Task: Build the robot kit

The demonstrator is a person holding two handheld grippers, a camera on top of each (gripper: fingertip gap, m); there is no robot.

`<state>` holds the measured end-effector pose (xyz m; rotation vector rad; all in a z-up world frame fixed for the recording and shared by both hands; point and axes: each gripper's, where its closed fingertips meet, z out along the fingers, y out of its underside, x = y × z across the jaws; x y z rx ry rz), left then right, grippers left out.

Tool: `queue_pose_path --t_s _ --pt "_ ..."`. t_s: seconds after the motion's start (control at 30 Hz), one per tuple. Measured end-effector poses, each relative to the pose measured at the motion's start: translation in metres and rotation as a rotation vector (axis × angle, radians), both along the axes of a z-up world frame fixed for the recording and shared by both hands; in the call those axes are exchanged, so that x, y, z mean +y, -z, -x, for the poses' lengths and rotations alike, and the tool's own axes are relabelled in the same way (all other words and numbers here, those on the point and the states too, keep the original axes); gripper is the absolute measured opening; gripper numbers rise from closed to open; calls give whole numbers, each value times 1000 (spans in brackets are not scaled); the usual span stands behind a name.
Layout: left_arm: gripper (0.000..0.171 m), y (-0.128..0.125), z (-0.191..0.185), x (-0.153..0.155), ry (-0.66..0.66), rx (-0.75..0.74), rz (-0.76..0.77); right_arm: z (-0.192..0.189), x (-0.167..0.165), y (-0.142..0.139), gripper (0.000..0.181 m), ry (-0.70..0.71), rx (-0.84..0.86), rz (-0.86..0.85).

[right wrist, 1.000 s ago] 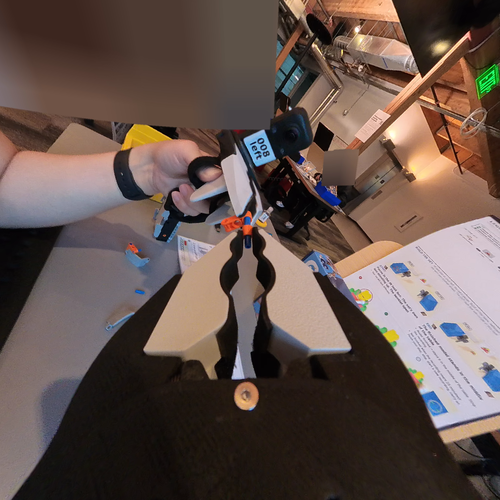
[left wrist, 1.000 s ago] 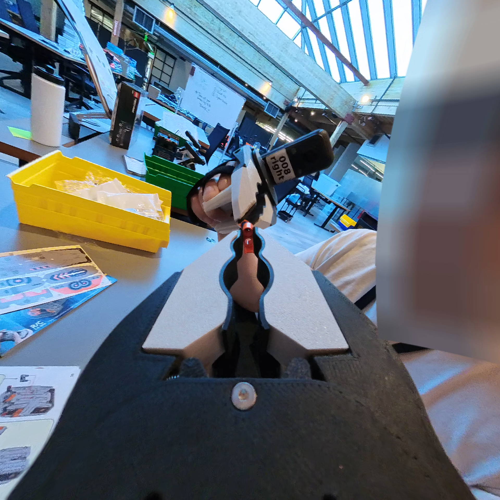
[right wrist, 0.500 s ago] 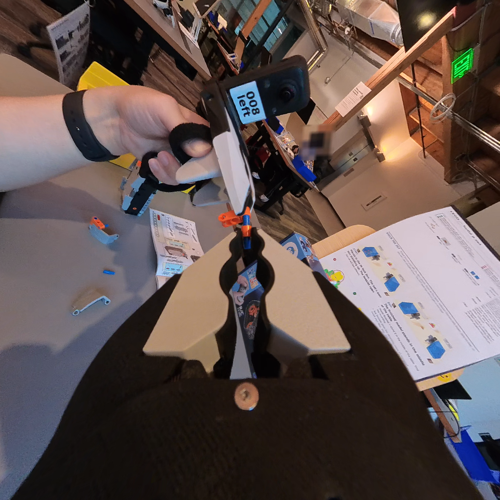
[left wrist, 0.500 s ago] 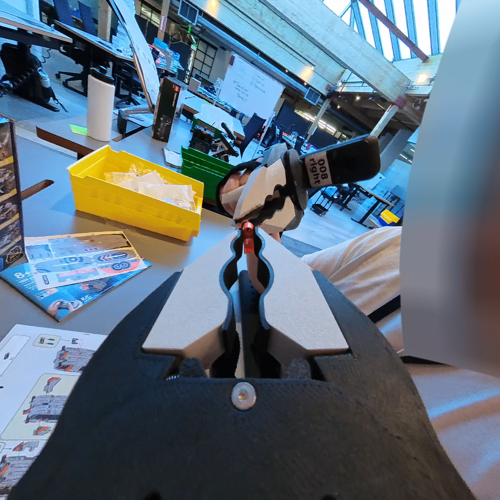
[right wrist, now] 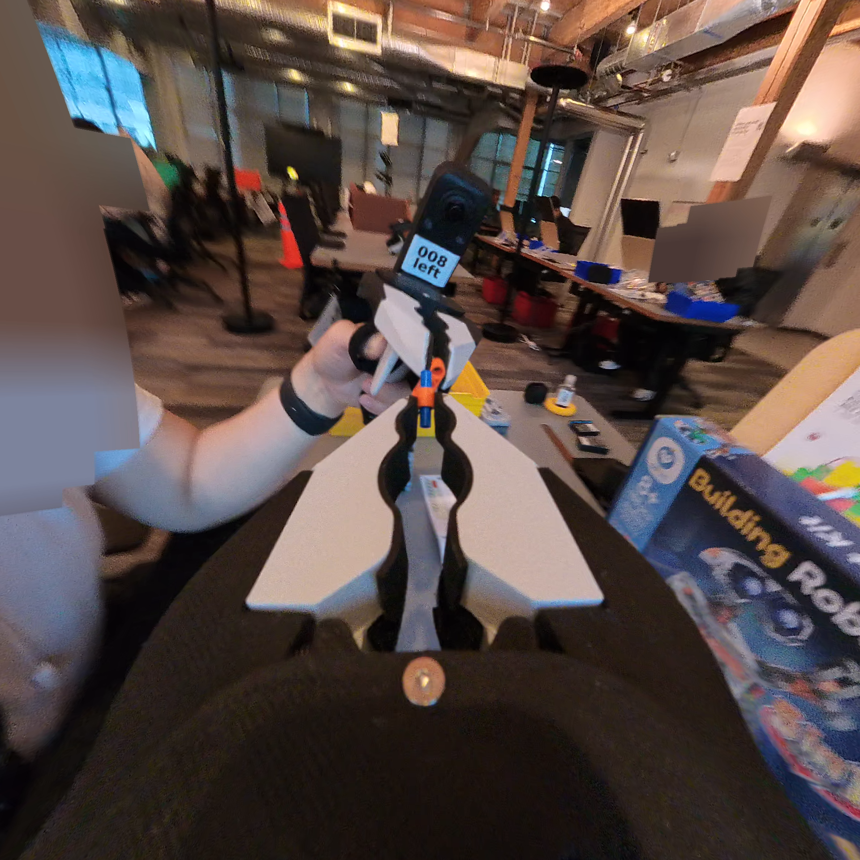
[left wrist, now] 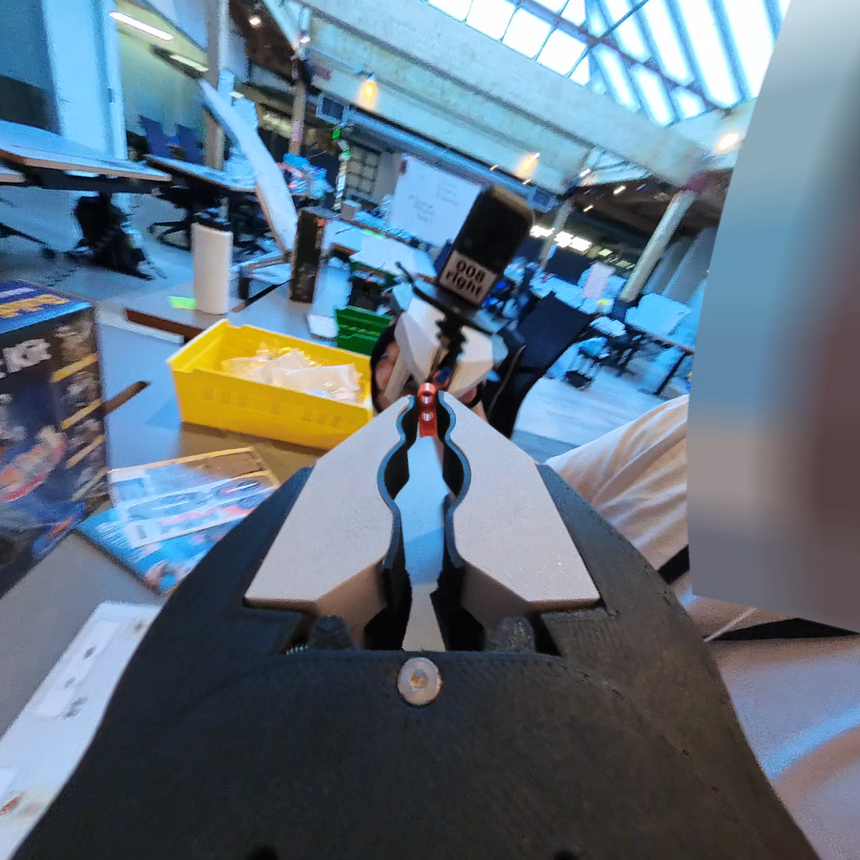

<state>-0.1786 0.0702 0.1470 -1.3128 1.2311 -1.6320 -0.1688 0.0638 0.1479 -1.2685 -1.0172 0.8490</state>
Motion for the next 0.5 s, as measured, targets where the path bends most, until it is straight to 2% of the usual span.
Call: queue_pose_path --t_s 0.07,0.1,0.17,0.23,0.4,0.5 --pt "5 20 -1 7 -42 118 -16 -7 3 3 6 -47 37 99" --pt "5 43 -1 10 -49 241 -9 -9 2 4 6 -77 50 142" --pt "5 105 1 14 -37 568 -11 -10 -4 5 6 -158 84 227" --pt "5 159 -4 26 -63 807 -73 -13 -12 -1 6 -237 139 287" --pt "5 249 -47 24 51 1044 -211 -22 -30 -14 6 -424 247 400" --pt "5 280 -53 23 80 1120 -323 -29 -33 -15 6 -424 242 393"
